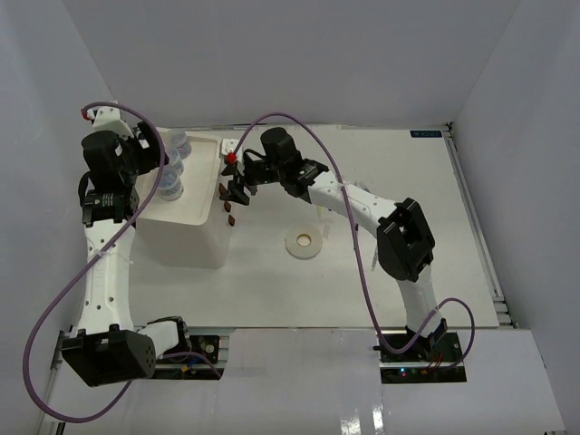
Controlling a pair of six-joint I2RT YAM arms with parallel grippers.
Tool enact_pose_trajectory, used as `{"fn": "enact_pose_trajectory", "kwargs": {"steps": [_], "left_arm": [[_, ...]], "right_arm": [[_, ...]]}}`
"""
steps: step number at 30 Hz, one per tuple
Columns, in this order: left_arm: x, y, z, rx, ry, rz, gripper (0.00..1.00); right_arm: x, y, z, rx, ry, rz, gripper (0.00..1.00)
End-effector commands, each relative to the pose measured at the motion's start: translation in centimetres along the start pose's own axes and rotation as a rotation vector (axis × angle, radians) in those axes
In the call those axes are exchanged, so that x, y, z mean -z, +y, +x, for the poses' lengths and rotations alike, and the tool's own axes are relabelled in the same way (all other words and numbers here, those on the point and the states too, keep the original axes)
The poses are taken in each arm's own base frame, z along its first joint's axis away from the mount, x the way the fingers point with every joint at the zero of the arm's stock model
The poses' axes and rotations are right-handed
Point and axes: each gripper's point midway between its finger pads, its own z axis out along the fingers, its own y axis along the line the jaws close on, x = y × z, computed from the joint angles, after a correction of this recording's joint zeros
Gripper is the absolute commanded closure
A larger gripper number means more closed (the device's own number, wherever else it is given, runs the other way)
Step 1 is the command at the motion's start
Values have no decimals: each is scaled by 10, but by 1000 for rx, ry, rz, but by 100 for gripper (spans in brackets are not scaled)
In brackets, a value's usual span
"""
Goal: Sort the stationery into containers
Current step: Open the drawer in the storage box.
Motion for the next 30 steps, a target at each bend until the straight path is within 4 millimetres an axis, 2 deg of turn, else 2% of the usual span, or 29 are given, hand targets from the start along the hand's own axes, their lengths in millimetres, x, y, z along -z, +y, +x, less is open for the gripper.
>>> {"fn": "enact_pose_trajectory", "kwargs": {"steps": [1, 3, 9, 17, 18, 20, 23, 26, 30], "left_arm": [[5, -2, -12, -29, -62, 18, 5], [5, -1, -9, -26, -61, 16, 4], [3, 0, 4, -21, -48, 16, 4], [1, 2, 9, -4, -45, 19, 4], [1, 2, 9, -1, -44, 22, 4], [1, 2, 11, 7, -40, 27, 4], [0, 4, 11, 17, -42, 26, 4], [0, 6, 12, 25, -39, 24, 4], [-1, 8, 13, 34, -39, 25, 4]], "right_arm": [[-1, -6, -23, 13, -54, -11, 27], [-4, -5, -18, -1, -48, -20, 32], [-9, 0, -11, -34, -42, -41, 36], [-11, 1, -8, -48, -38, -48, 45], [-11, 1, -9, -52, -39, -49, 50], [-11, 0, -9, -53, -41, -50, 54], [-11, 1, -9, -52, -40, -47, 65], [-8, 0, -6, -53, -27, -31, 82], [1, 0, -3, -45, -5, 1, 91]]}}
